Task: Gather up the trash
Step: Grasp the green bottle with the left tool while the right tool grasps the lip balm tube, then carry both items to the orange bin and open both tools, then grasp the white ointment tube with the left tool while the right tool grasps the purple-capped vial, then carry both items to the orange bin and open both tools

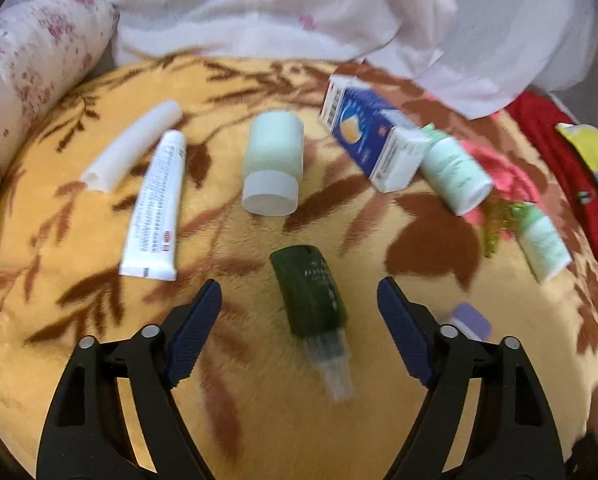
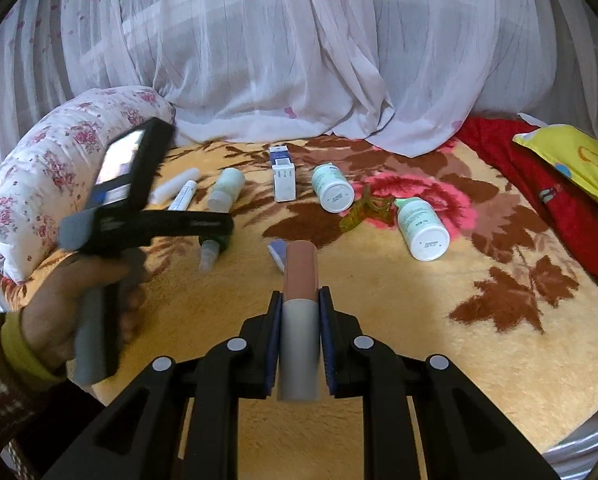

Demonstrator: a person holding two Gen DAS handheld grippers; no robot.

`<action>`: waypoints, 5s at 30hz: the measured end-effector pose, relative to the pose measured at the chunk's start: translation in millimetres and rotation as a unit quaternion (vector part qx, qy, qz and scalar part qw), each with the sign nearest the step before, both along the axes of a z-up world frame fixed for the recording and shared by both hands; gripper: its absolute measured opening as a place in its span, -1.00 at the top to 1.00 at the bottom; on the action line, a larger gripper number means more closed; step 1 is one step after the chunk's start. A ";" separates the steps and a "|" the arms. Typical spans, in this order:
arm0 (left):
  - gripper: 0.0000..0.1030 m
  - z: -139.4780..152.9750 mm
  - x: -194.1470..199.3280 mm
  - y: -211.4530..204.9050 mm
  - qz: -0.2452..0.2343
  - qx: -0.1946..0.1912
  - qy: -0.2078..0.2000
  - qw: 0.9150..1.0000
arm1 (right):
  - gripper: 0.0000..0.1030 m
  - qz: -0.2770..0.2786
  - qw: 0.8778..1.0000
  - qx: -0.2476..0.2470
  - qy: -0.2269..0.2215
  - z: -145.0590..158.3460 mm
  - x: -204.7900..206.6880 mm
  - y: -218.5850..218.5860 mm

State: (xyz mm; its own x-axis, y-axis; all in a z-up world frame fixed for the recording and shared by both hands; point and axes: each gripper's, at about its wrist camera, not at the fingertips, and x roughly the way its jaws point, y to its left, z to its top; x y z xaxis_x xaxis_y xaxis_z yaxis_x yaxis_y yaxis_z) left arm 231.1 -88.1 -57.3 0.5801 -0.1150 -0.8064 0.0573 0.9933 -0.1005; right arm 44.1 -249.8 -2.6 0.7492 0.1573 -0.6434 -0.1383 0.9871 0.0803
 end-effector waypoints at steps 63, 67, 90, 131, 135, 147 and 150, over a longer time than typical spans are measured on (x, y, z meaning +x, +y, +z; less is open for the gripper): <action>-0.41 -44.1 -302.7 98.8 -0.156 -0.051 0.138 0.977 | -0.40 0.203 0.952 -0.018 0.227 -97.3 -149.5 118.7; -0.42 -29.9 -297.5 108.4 -0.139 -0.063 0.108 0.982 | -0.40 0.183 0.961 -0.016 0.207 -87.7 -141.4 107.0; -0.68 40.4 -191.8 111.7 -0.050 -0.057 -0.062 0.995 | -0.43 0.038 0.989 -0.098 0.100 -24.8 112.3 65.2; 0.36 7.9 33.0 103.2 0.039 0.004 0.005 0.999 | 0.62 0.086 0.996 -0.019 0.032 3.8 39.0 52.9; 0.36 22.0 1.7 108.3 0.025 -0.009 -0.014 1.000 | 0.62 0.091 0.995 -0.016 0.032 5.1 32.9 57.0; 0.36 45.9 -144.4 104.1 -0.088 -0.035 -0.024 0.995 | 0.62 0.144 0.989 -0.015 0.029 17.1 -28.0 79.1; 0.36 36.7 -188.6 100.7 -0.120 -0.046 -0.006 0.992 | 0.62 0.170 0.984 -0.017 0.044 10.8 -51.7 85.6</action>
State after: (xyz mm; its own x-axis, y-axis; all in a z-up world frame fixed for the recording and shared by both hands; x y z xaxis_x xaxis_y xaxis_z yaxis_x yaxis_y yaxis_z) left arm 42.5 12.6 -20.6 0.5372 -0.3244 -0.7786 0.2929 0.9374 -0.1885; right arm -7.5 -164.2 8.2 0.5984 0.3668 -0.7123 -0.4548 0.8874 0.0749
